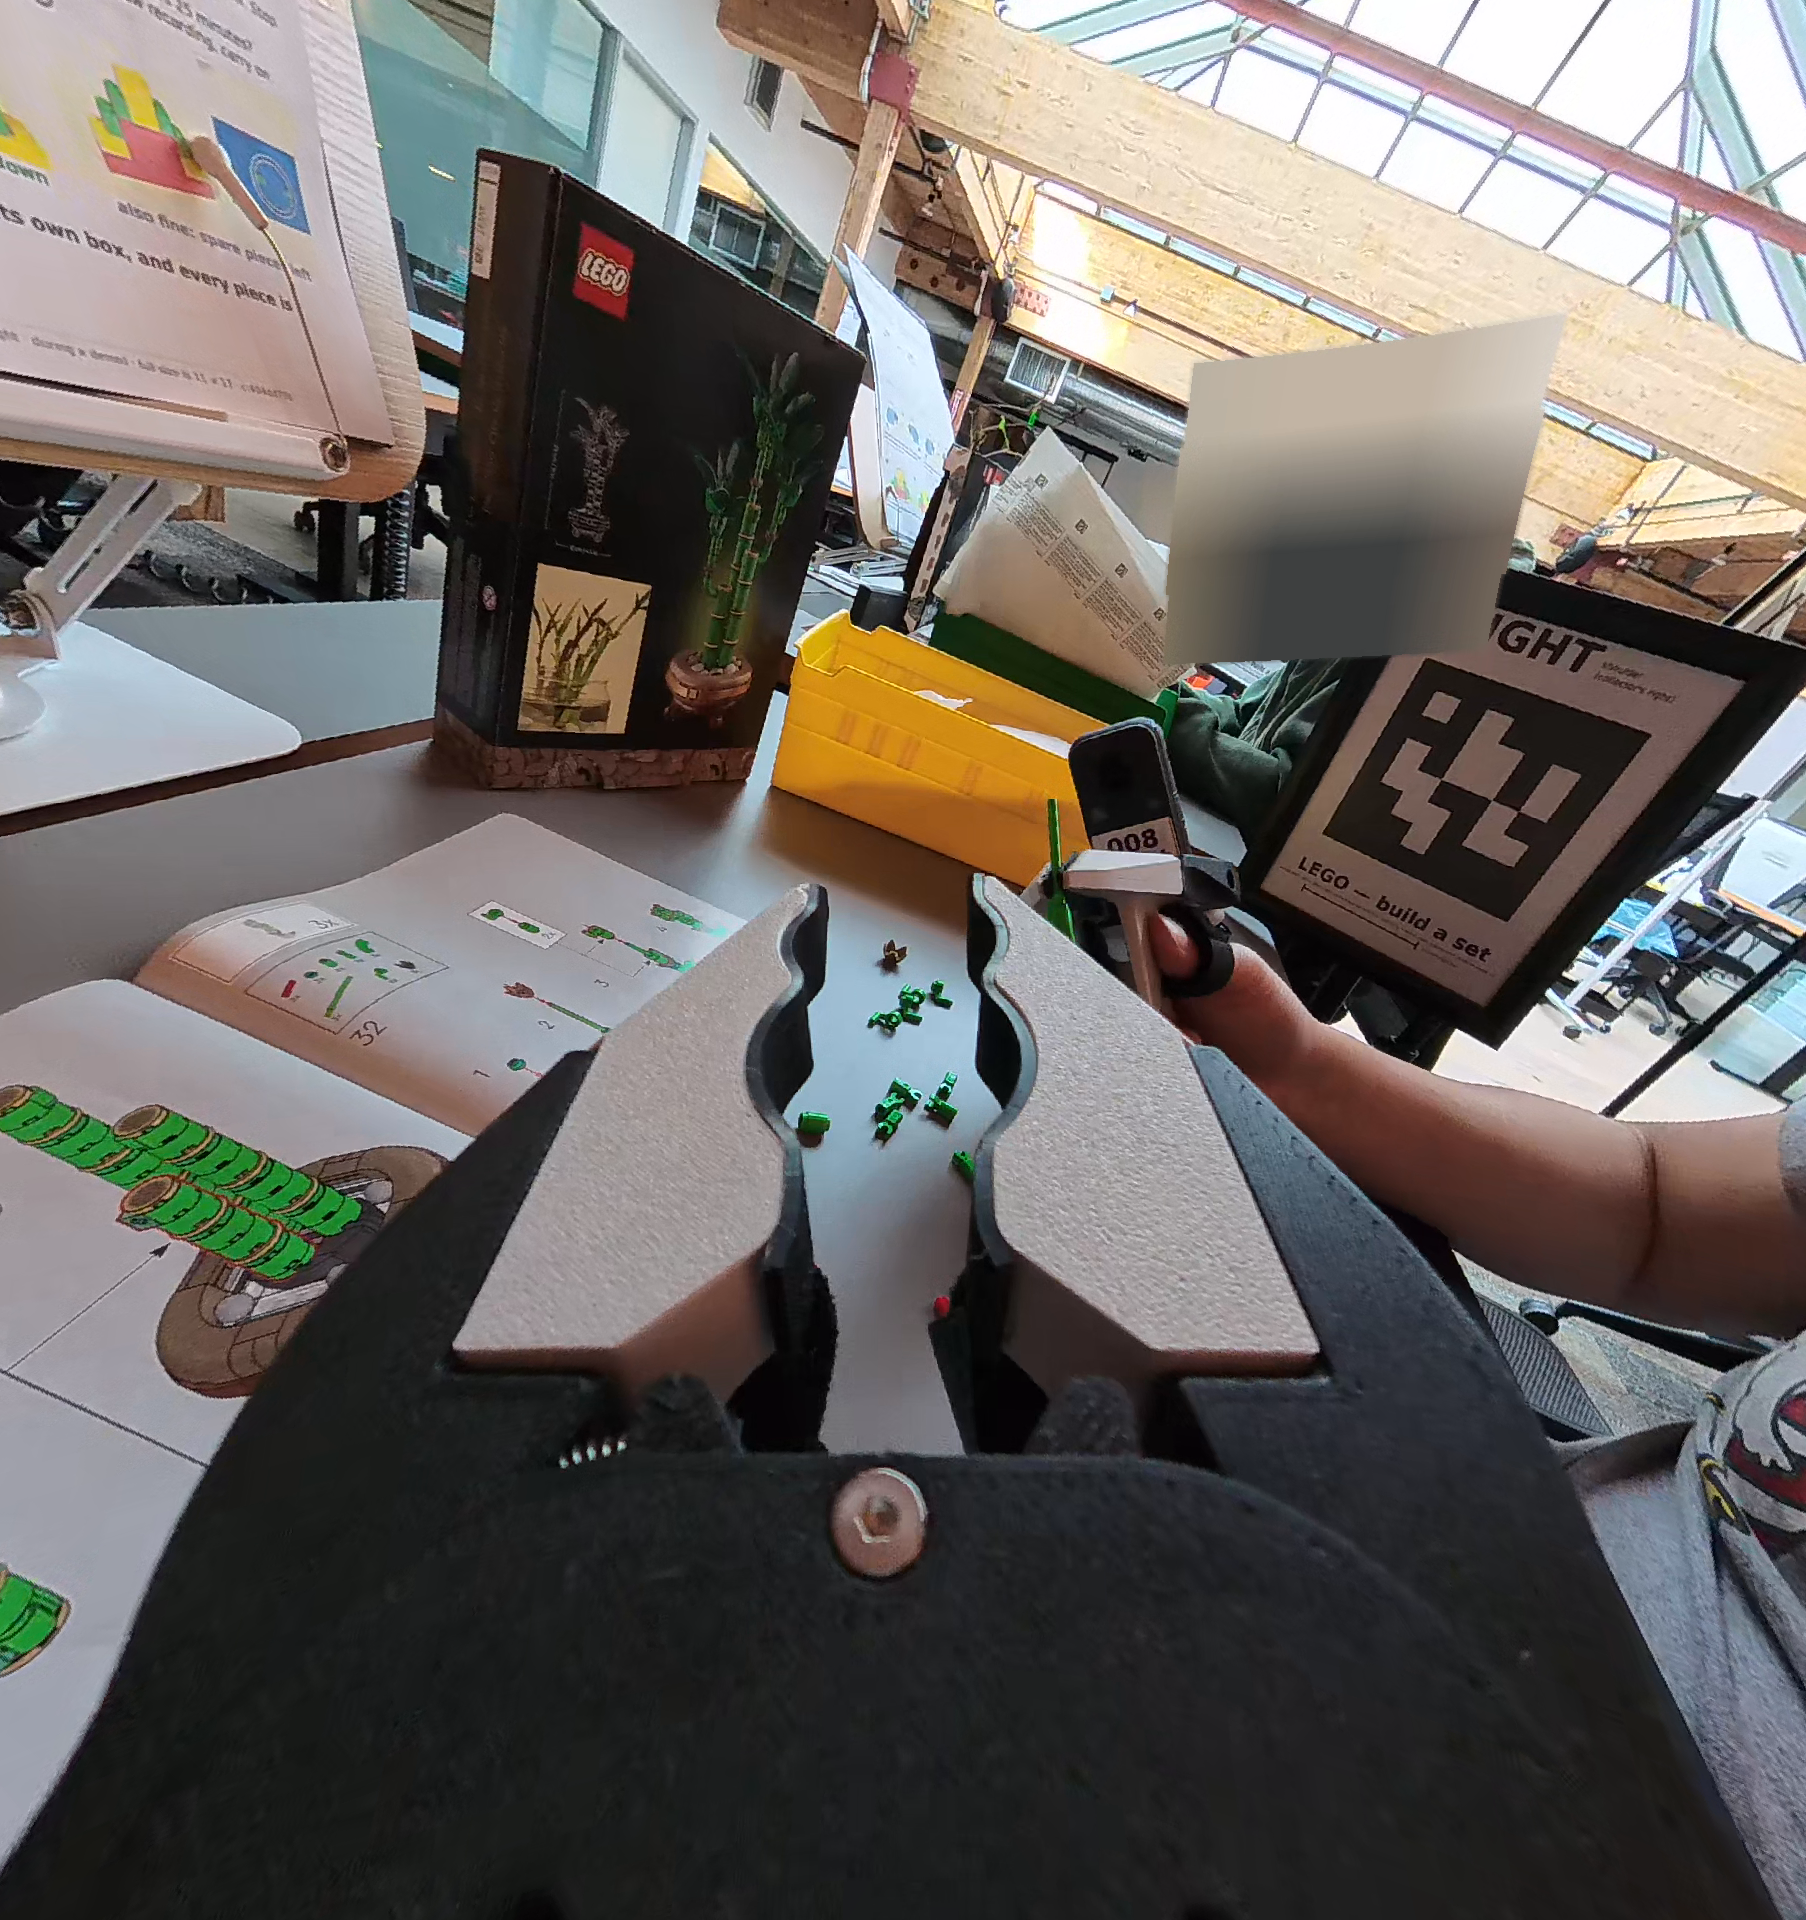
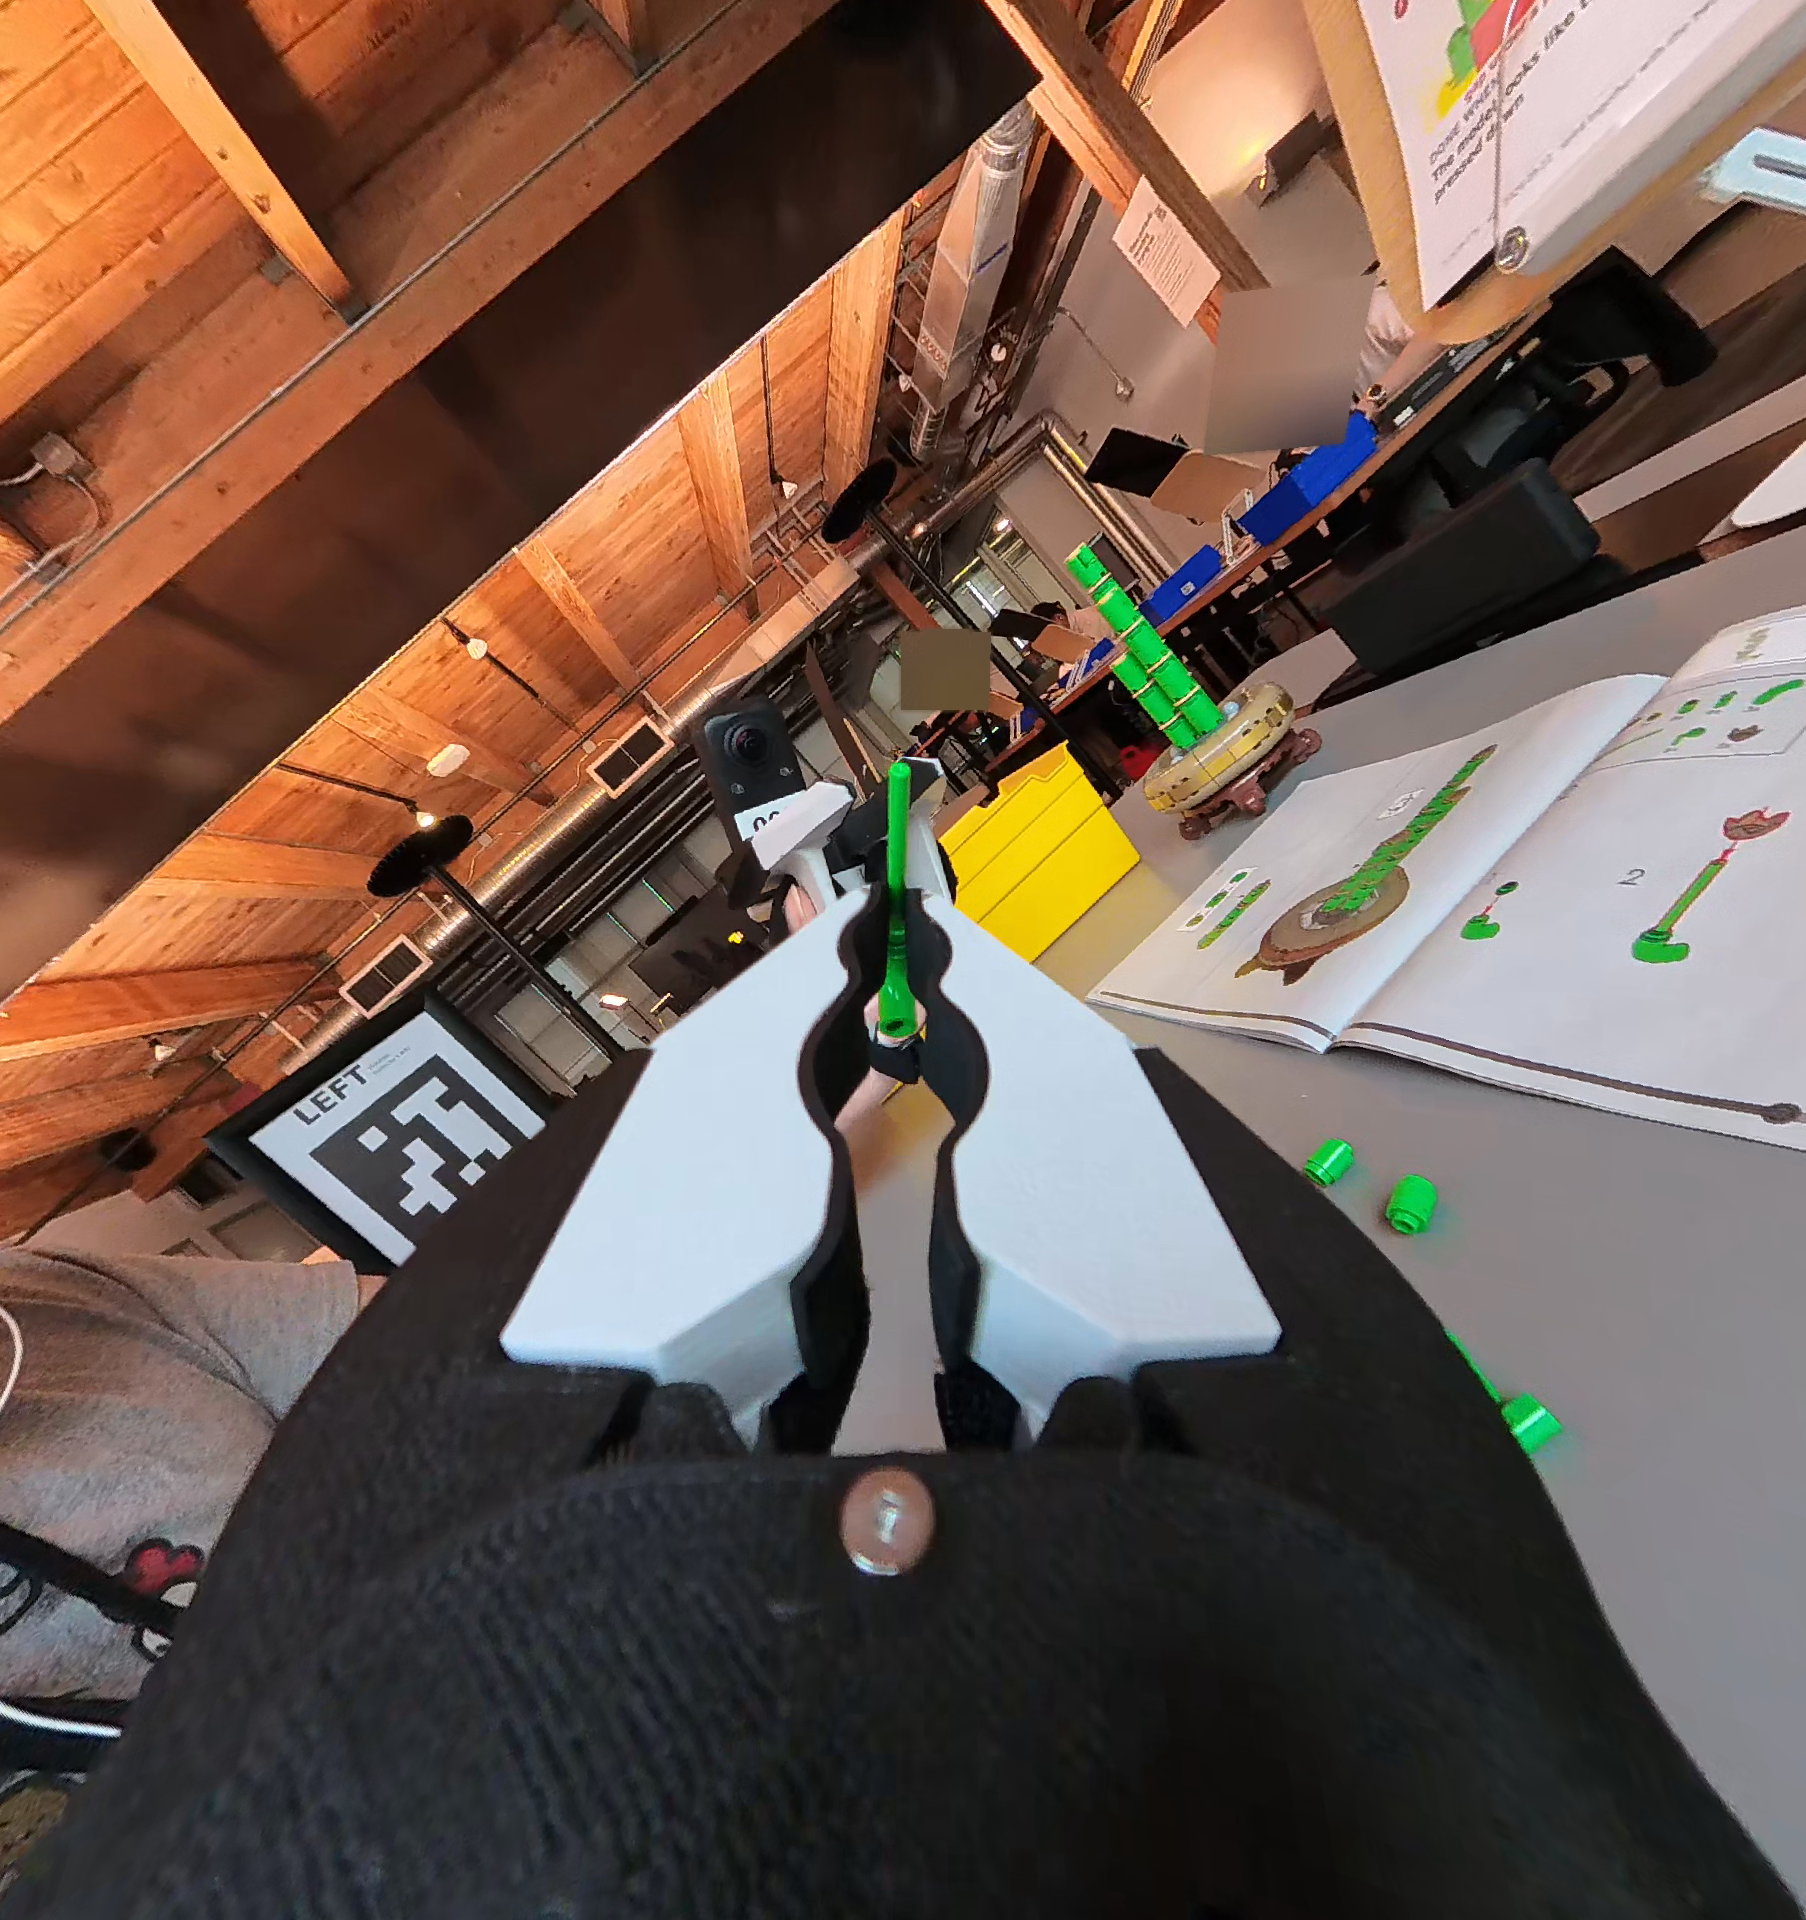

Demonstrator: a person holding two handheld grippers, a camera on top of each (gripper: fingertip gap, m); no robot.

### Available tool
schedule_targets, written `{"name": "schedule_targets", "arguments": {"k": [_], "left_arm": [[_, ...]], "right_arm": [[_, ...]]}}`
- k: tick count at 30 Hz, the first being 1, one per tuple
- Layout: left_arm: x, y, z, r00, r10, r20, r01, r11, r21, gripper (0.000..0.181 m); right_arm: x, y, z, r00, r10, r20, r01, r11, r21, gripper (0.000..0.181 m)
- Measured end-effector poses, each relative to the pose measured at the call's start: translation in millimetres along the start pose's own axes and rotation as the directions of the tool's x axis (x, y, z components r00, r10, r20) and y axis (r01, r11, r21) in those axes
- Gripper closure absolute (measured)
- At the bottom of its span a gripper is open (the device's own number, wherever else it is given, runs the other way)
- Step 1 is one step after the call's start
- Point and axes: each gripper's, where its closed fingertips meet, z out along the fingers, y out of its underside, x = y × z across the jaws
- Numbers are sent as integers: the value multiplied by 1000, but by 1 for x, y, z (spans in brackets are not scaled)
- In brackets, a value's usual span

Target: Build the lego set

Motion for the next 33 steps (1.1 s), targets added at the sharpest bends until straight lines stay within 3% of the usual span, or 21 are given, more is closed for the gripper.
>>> {"name": "schedule_targets", "arguments": {"k": [33], "left_arm": [[-1,-1,-1,1000,-9,-5,9,1000,10,157]], "right_arm": [[-24,18,13,987,-129,97,139,985,-101,181]]}}
